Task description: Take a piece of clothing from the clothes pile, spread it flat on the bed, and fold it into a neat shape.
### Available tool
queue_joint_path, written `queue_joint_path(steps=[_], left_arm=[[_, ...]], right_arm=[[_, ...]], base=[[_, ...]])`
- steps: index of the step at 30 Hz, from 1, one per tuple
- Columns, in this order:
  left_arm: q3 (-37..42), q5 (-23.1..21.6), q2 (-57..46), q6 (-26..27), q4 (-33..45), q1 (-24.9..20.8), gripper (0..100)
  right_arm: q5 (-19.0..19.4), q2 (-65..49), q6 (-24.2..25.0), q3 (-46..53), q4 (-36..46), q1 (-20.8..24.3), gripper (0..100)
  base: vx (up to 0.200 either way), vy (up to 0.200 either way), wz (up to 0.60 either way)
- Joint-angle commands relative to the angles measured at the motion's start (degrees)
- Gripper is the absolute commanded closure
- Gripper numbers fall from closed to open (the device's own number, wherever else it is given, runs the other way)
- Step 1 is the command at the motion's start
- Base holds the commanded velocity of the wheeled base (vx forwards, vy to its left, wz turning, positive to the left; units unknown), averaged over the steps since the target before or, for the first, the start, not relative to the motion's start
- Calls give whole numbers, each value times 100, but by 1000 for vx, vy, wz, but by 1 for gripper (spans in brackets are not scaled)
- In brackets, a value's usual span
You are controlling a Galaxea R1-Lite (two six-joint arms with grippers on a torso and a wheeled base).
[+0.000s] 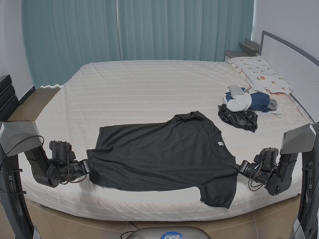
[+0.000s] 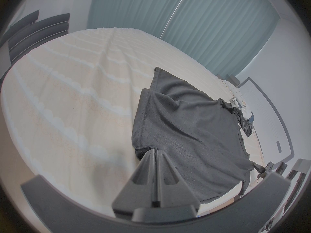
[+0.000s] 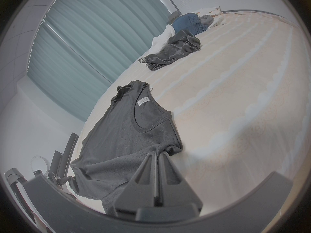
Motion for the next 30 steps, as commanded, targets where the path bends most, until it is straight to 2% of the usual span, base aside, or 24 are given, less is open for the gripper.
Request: queue_joint_path(steps=[1,6,7,12,18,23,25,27,30], left_arm=[[-1,3,-2,-6,-25,0,100],[-19,3,42,3,-42,0,100],[-28,-6,68,3,-42,0,0],[34,-120,77,12,-51,35,0],[324,-1219,-63,521,28,440,0],[702,-1298,-266,662,134,413,0],[807,-1298,-222,1005,204,361,0],[834,-1254,-195,1119,169,290,0],[834,-1236,-186,1110,186,158,0]], right_arm=[[1,8,1,0,-2,-3,100],[1,8,1,0,-2,-3,100],[10,8,1,0,-2,-3,100],[10,17,10,18,-2,-3,100],[1,-36,1,97,-2,-3,100],[1,-27,10,105,-2,-12,100],[1,-10,10,105,-11,24,100],[1,-19,10,105,-11,32,100],[1,-27,10,105,-11,32,100]], base=[[0,0,0],[0,0,0],[0,0,0],[0,0,0],[0,0,0],[0,0,0],[0,0,0],[0,0,0],[0,0,0]])
